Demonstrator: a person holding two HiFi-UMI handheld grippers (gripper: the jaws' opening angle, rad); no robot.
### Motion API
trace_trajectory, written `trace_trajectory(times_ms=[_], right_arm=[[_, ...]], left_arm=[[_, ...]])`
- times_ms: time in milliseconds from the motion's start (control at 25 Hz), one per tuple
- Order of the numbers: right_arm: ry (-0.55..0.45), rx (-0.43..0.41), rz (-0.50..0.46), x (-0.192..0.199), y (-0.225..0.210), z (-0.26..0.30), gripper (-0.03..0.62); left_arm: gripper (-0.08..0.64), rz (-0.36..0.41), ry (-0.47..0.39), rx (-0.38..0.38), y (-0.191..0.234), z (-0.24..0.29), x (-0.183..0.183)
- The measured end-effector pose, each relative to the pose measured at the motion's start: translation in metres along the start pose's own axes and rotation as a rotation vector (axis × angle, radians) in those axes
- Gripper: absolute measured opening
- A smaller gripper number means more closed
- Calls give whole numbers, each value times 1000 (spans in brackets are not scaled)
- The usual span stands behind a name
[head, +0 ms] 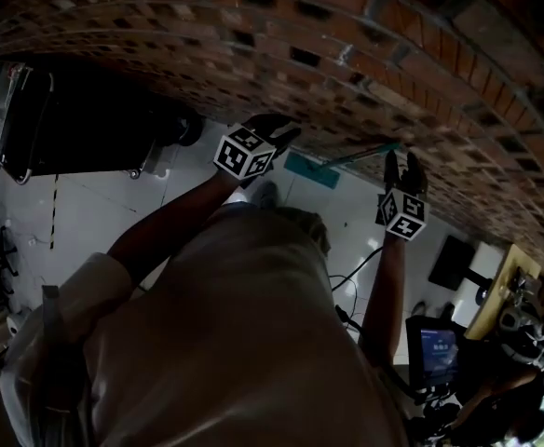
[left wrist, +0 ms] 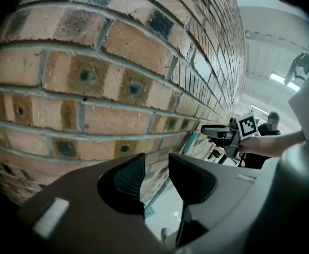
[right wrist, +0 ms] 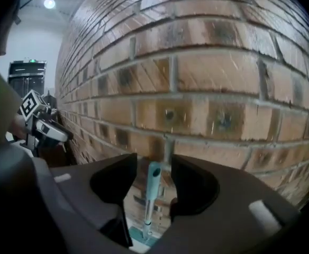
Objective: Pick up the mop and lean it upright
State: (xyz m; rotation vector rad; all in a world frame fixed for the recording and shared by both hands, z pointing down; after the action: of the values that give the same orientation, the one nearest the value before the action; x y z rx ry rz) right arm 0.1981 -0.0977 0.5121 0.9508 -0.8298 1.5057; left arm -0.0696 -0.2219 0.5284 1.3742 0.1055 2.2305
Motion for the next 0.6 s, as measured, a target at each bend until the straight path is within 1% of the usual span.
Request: trace_trajectory(times_ms=[120, 280, 480, 600], right_arm=[[-89, 11, -24, -37, 5, -18, 206], [-187, 36, -33, -65, 12, -43, 189], [-256, 57, -60, -71, 25, -64, 179], [-254, 62, -65, -63, 30, -67, 172]], left_arm=[[155, -4, -69, -4, 1, -15, -26], [152, -5, -127, -13, -1, -31, -47], [143, 12, -171, -49, 6, -48, -55], [129, 22, -178, -77, 13, -55, -51]])
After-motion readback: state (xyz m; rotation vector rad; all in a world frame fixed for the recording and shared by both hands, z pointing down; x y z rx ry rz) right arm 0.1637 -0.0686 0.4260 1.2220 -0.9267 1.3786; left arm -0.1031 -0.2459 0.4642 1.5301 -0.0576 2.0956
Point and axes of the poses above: the fingertips, and each gripper's own axes: z forward along the fingers, y to its left, x out of its underside, the point moved 4 cm from there along -z, backward along the fingers
